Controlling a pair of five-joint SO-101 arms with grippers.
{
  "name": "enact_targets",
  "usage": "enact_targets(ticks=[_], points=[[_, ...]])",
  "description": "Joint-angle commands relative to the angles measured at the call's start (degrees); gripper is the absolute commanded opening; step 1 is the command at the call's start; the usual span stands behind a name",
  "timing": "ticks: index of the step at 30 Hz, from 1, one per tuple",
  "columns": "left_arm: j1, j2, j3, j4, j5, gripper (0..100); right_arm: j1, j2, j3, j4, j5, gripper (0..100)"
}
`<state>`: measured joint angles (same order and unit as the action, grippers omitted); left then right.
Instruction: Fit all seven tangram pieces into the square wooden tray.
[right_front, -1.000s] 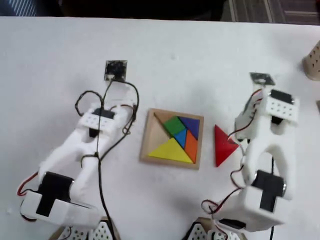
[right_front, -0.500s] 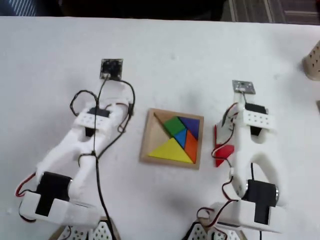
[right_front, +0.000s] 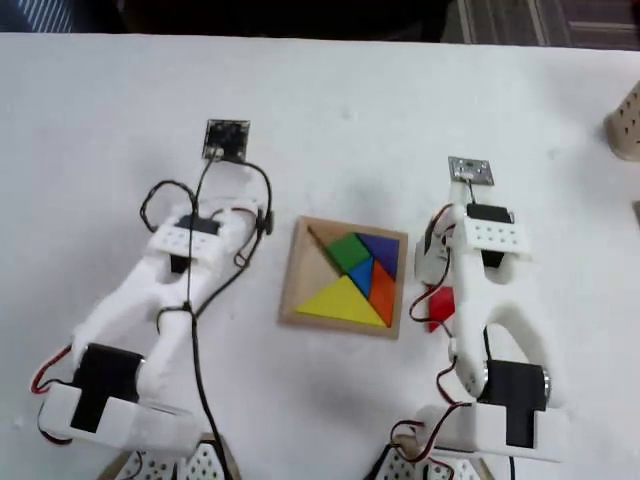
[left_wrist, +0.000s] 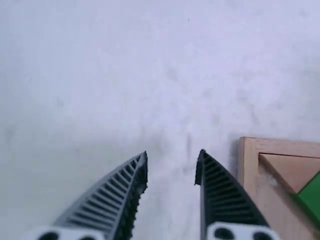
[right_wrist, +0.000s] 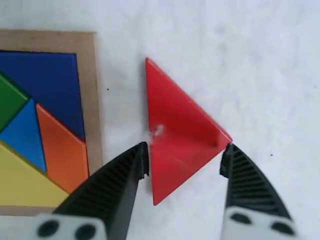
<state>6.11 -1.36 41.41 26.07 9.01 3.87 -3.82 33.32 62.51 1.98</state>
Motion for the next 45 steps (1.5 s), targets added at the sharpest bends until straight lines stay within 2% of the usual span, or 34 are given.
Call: enact_targets(ticks=[1, 4, 12, 16, 20, 26, 29, 40, 45], points=[[-0.5, -2.8, -1.2, 0.2, -0.5, 17, 0.6, -1.8, 0.0, -1.2, -0.4, 31.3], [-0.3, -2.8, -1.3, 0.2, -0.5, 17, 0.3, -0.1, 0.1, -1.9, -0.4, 36.4], [-0.3, -2.8, -1.0, -2.9, -0.3, 17, -0.6, 7.9, -0.7, -2.2, -0.3, 36.6], [-0.3, -2.8, -0.9, -3.0, -0.3, 17, -0.8, 9.7, -4.0, 2.6, -0.4, 36.6], [-0.3, -2.8, -0.9, -3.0, -0.3, 17, -0.9, 11.3, -5.7, 2.8, -0.3, 36.5], [-0.3, -2.8, -0.9, -2.8, -0.4, 17, -0.7, 17.0, -10.5, 3.2, -0.3, 27.5], [-0.3, -2.8, -0.9, -2.6, -0.4, 17, -0.7, 19.4, -13.5, 5.2, -0.1, 27.2], [-0.3, -2.8, -0.8, -2.6, -0.4, 17, 0.2, 19.3, -14.9, 5.5, 0.1, 27.2], [-0.3, -2.8, -0.8, -2.6, -0.5, 17, 0.9, 15.1, -14.2, 5.4, 3.1, 27.2]])
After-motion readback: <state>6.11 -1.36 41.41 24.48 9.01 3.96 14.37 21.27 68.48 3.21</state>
